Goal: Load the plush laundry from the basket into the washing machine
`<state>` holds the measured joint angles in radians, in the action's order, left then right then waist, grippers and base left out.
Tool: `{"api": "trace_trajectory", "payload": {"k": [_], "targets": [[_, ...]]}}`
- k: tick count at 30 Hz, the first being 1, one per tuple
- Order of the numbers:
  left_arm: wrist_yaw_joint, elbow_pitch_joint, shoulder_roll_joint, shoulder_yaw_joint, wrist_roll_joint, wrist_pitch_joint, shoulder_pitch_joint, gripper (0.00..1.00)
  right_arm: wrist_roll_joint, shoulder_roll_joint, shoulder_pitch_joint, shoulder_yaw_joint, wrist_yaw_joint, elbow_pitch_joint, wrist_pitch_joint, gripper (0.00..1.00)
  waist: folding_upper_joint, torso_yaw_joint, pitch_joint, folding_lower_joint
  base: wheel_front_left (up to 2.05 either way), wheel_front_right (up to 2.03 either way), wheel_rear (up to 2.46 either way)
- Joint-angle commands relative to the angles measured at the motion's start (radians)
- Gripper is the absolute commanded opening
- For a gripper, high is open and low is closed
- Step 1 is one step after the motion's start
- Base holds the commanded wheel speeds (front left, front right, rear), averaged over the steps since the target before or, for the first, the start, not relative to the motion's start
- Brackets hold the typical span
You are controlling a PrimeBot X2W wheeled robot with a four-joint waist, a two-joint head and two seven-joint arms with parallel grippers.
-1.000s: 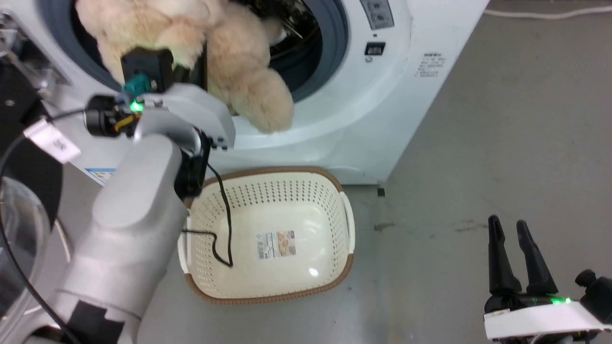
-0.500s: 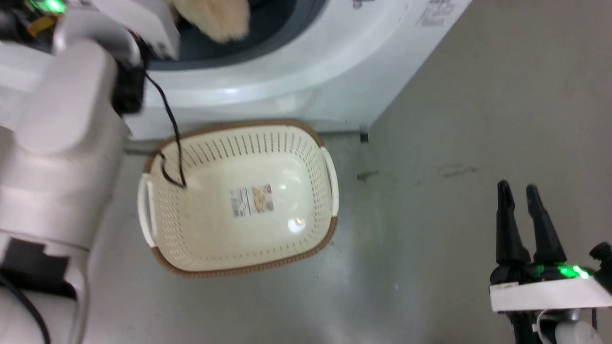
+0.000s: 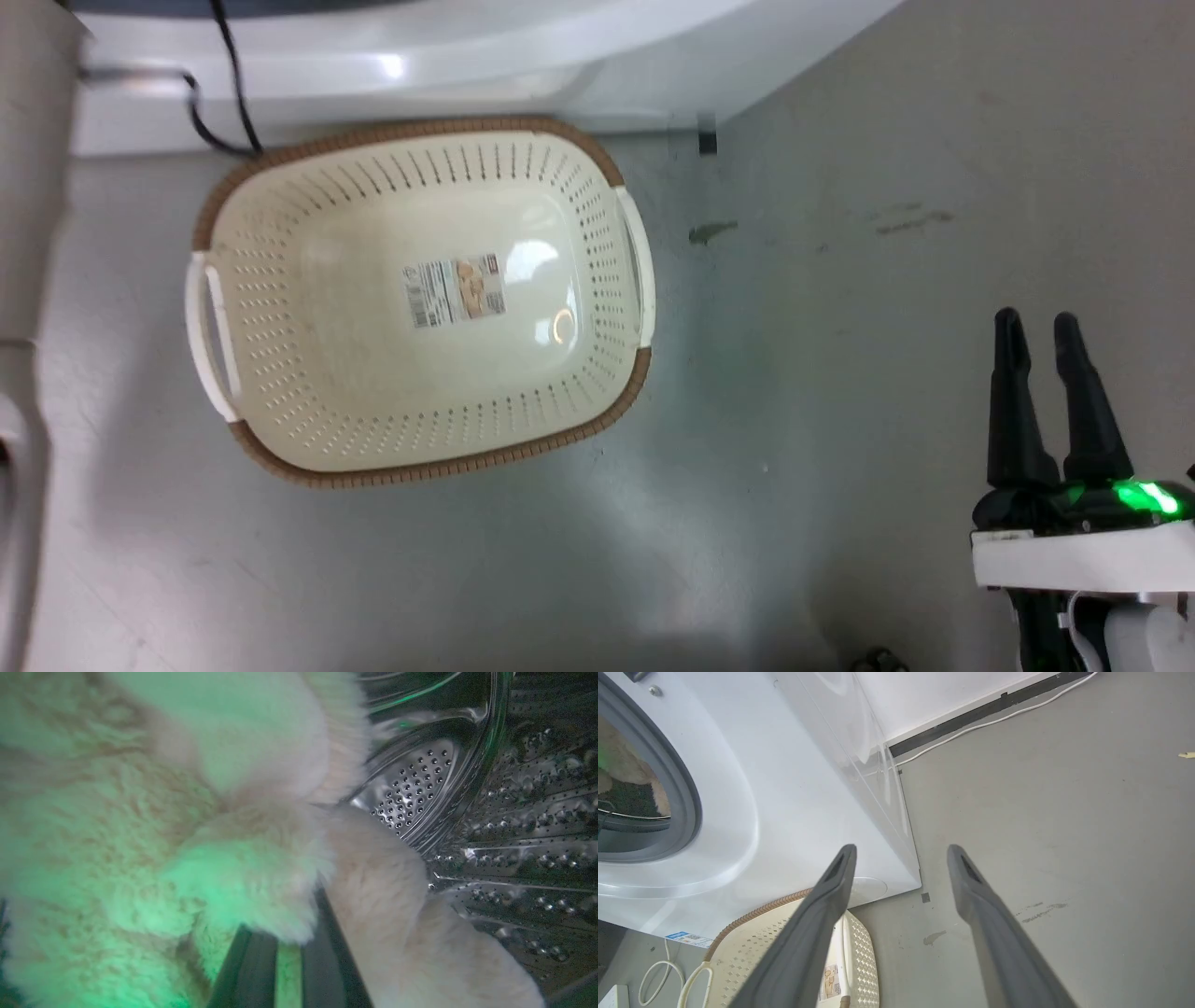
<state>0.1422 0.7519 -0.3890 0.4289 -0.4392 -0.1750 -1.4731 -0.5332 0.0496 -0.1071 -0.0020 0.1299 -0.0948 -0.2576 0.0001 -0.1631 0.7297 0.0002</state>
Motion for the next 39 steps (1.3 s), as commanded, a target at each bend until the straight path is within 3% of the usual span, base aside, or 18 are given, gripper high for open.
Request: {"api": "trace_trajectory", "payload": {"k": [1,11,18,19,20,21,30,39], "targets": [[0.005,-0.01,-0.01,-0.004,0.011,-0.004,-0.04,0.0,0.004,0.001,-0.02,-0.002,0.001,-0.012,-0.004,1.0,-0.0001,-0.007,0.038,-0.0002,0.0,0.0,0.0],[-0.013,-0.03,-0.061,0.035,0.078,0.048,-0.26,0.0,0.008,0.001,-0.019,0.014,0.001,-0.085,-0.004,1.0,-0.0001,-0.021,0.146,-0.0002,0.0,0.0,0.0],[-0.018,-0.007,-0.072,0.051,0.089,0.095,-0.323,0.01,0.004,0.001,-0.01,0.013,0.001,-0.101,-0.004,1.0,-0.0001,-0.016,0.191,-0.0002,0.0,0.0,0.0],[-0.017,-0.003,-0.07,0.049,0.084,0.095,-0.324,0.23,0.005,0.001,-0.01,0.009,0.001,-0.102,-0.004,1.0,-0.0001,-0.012,0.194,-0.0002,0.0,0.0,0.0],[-0.016,0.0,-0.069,0.047,0.08,0.093,-0.322,0.52,0.007,0.001,-0.01,0.005,0.001,-0.103,-0.004,1.0,-0.0001,-0.008,0.195,-0.0002,0.0,0.0,0.0],[-0.015,0.005,-0.068,0.047,0.077,0.096,-0.32,1.0,0.011,0.001,-0.012,0.004,0.001,-0.104,-0.004,1.0,-0.0001,-0.005,0.196,-0.0002,0.0,0.0,0.0],[-0.036,0.039,-0.029,0.028,0.018,0.049,-0.276,1.0,0.046,0.001,-0.027,-0.006,0.001,-0.105,-0.004,1.0,-0.0001,0.046,0.159,-0.0002,0.0,0.0,0.0],[-0.082,0.101,0.026,0.013,-0.052,-0.045,-0.126,1.0,0.077,0.001,-0.04,-0.014,0.001,-0.071,-0.004,1.0,-0.0001,0.08,0.021,-0.0002,0.0,0.0,0.0]]}}
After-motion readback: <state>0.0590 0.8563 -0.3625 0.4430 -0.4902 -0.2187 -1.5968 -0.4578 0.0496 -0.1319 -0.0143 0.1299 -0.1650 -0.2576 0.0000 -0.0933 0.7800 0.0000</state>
